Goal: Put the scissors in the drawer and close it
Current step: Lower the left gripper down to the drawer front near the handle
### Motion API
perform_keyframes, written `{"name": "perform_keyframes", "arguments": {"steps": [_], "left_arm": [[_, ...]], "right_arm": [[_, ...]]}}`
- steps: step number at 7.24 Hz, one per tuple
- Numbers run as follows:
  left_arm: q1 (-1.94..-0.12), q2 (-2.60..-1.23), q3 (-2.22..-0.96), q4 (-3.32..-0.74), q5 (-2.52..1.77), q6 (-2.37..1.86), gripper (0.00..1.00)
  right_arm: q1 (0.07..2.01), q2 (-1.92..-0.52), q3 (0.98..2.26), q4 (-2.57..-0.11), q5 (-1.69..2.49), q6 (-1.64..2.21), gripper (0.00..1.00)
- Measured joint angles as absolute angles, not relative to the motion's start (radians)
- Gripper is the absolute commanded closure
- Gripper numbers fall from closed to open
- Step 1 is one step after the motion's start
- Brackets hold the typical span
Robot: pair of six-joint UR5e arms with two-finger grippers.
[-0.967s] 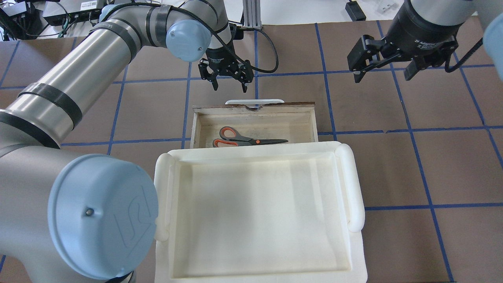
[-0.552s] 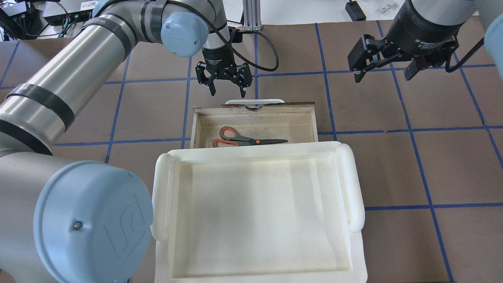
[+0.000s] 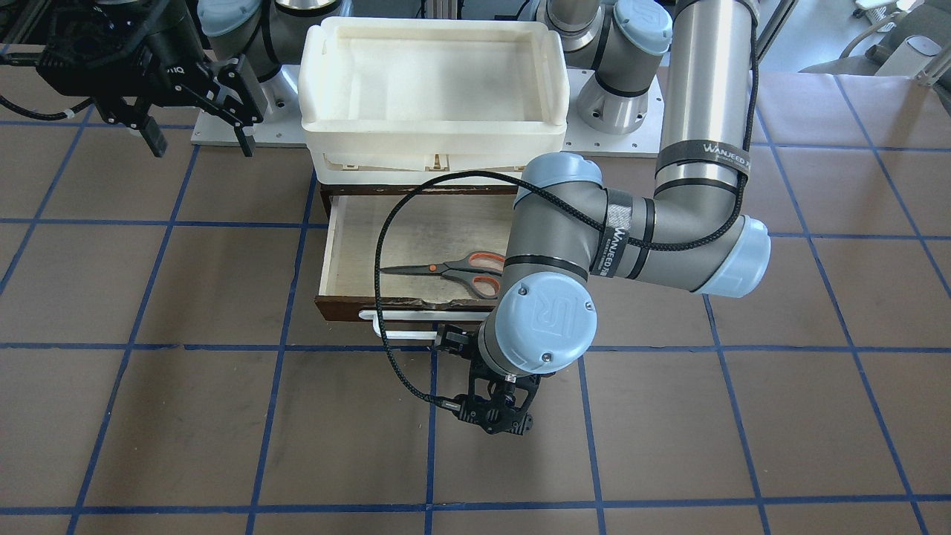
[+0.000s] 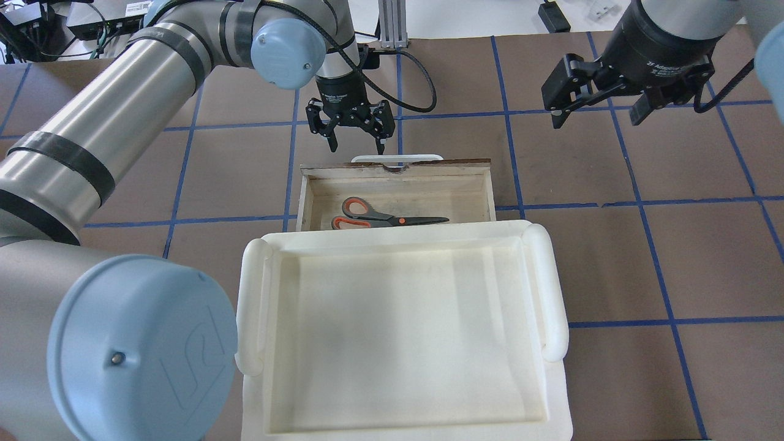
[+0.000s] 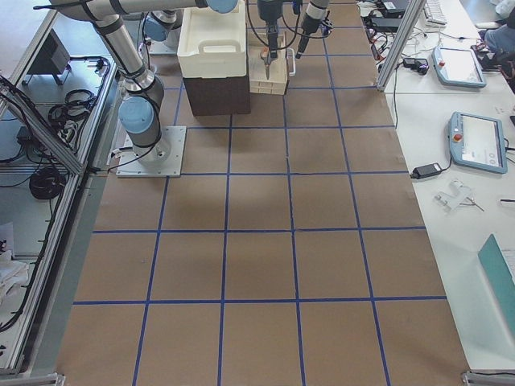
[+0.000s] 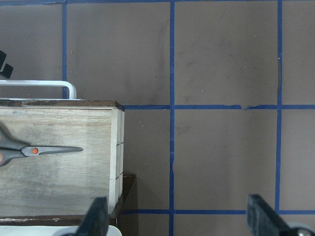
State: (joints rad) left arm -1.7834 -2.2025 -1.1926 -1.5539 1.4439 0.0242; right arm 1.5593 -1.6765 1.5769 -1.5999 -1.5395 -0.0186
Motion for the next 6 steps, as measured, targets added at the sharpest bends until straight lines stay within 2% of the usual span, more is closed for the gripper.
{"name": "perform_keyframes", "arguments": {"steps": [6], "left_arm": [[-1.786,-2.16,-1.238,-1.571,1.415,0.021,0.0]], "right_arm": [[1.56,-1.674,1.577,-1.6,-1.536,-0.017,0.0]]}}
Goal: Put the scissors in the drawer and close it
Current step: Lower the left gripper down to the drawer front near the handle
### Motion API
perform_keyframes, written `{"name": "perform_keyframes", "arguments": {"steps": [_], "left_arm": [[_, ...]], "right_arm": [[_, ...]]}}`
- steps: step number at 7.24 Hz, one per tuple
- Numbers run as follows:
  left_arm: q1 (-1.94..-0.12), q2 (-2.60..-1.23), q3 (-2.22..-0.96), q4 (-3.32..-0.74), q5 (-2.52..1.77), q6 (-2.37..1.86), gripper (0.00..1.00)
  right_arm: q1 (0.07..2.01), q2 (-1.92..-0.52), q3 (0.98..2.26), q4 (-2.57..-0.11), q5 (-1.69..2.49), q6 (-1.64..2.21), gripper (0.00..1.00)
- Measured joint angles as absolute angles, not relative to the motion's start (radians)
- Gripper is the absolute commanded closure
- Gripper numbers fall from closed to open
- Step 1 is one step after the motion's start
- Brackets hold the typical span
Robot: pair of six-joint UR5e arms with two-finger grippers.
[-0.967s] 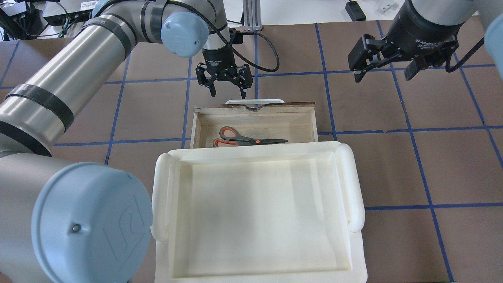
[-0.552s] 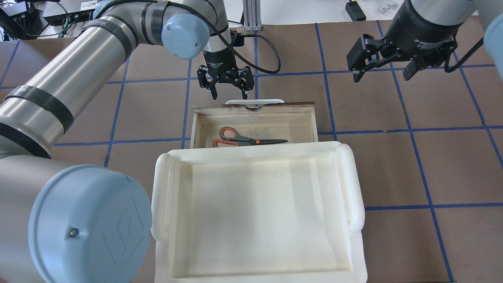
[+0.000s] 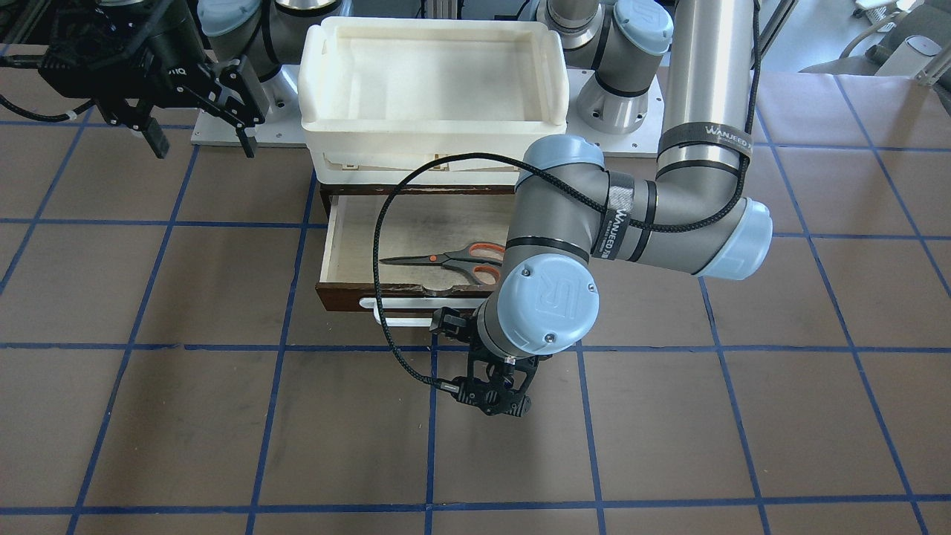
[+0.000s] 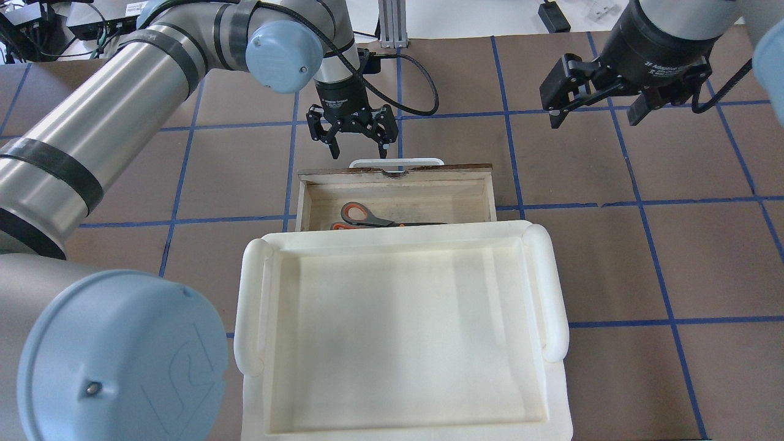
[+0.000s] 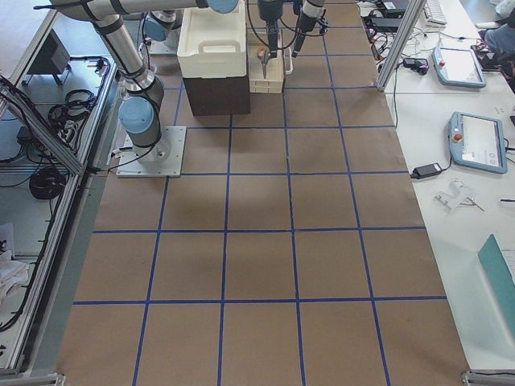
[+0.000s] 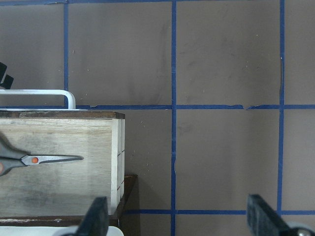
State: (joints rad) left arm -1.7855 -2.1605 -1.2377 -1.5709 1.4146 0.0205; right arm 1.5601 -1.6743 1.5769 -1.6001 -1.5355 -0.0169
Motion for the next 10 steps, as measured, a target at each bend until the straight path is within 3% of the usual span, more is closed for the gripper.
{"name": "perform_keyframes", "arguments": {"steps": [10], "left_arm": [[-1.774,-2.064,-1.349,-1.671,1.406,0.004,0.0]], "right_arm": [[1.557,-1.674,1.577,-1.604,-1.54,-0.017,0.0]]}}
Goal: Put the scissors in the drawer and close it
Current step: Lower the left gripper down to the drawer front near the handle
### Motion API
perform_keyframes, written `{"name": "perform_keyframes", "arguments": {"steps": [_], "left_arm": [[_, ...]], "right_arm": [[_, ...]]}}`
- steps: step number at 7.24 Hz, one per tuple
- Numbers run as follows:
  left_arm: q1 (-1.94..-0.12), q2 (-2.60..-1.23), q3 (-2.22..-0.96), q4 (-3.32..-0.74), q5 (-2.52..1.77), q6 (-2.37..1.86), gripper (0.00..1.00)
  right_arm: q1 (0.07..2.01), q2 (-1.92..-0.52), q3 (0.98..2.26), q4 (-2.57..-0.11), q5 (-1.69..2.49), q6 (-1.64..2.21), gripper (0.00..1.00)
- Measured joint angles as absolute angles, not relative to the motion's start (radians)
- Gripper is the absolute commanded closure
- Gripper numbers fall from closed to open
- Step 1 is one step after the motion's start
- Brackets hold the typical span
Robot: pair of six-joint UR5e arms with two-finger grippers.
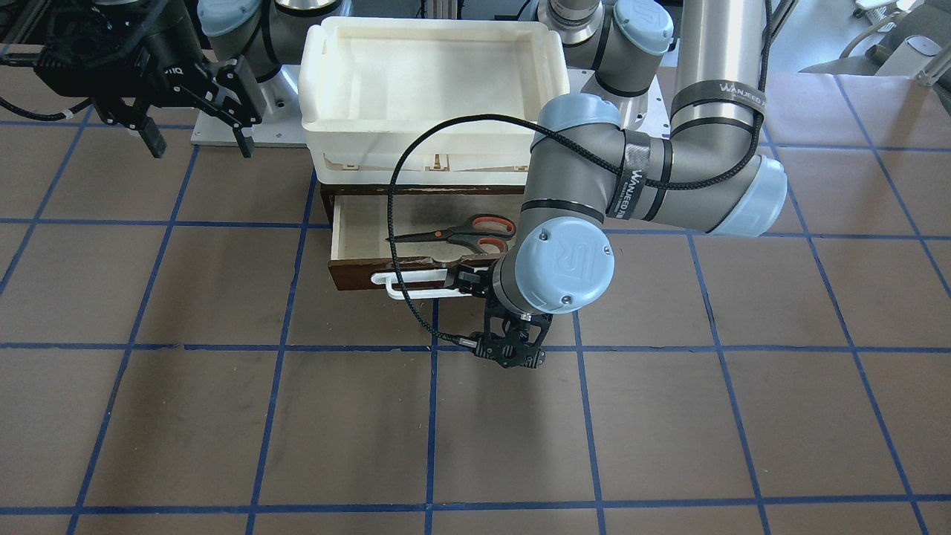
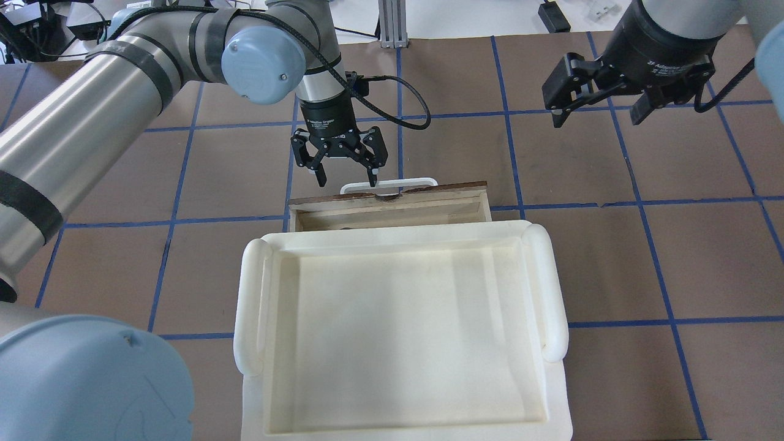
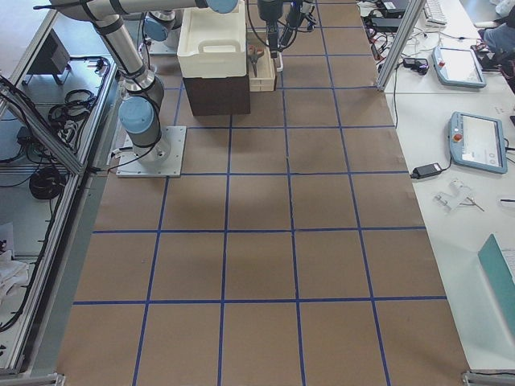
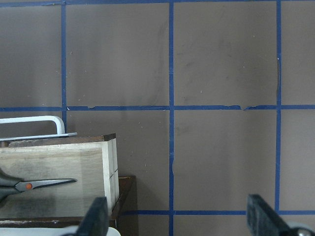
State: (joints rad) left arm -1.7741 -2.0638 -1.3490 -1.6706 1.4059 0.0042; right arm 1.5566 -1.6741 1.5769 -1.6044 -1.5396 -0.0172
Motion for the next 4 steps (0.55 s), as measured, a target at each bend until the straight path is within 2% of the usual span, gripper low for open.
{"name": "perform_keyframes", "arguments": {"steps": [4], "left_arm": [[-1.775,-2.037,-1.385,-1.685,1.409,-0.015,0.0]], "right_arm": [[1.552,-1.671,1.577,-1.607,-1.54,-0.017,0.0]]}}
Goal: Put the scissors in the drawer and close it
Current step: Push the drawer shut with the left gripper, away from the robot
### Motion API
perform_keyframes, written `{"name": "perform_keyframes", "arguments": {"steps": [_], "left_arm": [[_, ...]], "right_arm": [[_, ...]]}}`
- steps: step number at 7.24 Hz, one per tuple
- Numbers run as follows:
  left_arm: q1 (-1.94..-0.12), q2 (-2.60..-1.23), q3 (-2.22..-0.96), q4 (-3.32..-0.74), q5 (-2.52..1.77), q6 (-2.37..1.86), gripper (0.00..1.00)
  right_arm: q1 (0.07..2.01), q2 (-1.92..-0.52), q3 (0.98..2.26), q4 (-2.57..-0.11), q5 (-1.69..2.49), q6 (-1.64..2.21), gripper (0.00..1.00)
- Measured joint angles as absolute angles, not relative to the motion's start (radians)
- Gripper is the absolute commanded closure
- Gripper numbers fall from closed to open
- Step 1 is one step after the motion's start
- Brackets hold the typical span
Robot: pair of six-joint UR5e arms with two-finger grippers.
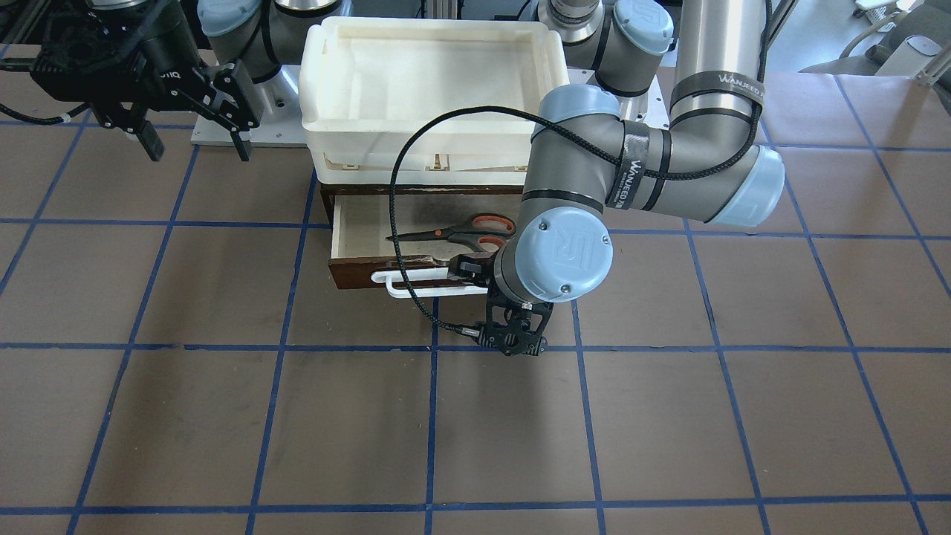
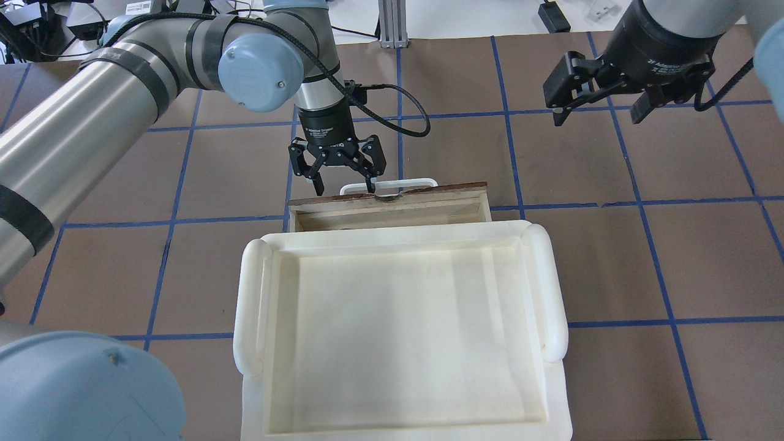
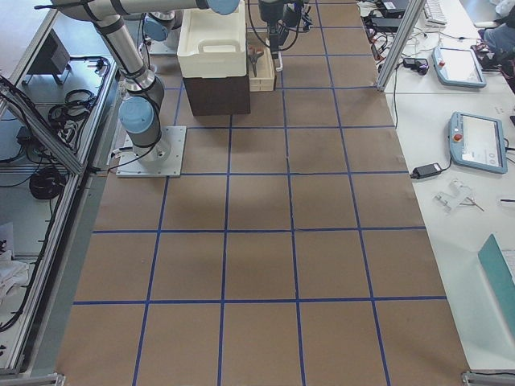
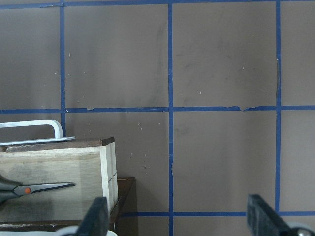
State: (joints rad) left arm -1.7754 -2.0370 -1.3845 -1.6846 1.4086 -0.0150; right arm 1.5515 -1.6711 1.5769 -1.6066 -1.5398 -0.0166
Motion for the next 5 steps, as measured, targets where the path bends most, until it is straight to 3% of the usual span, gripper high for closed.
{"name": "perform_keyframes", "arguments": {"steps": [5], "left_arm": [[-1.775,-1.991,-1.459,-1.717,1.417,-0.037,0.0]], "right_arm": [[1.551,-1.668,1.577,-1.613,-1.54,-0.021,0.0]]}}
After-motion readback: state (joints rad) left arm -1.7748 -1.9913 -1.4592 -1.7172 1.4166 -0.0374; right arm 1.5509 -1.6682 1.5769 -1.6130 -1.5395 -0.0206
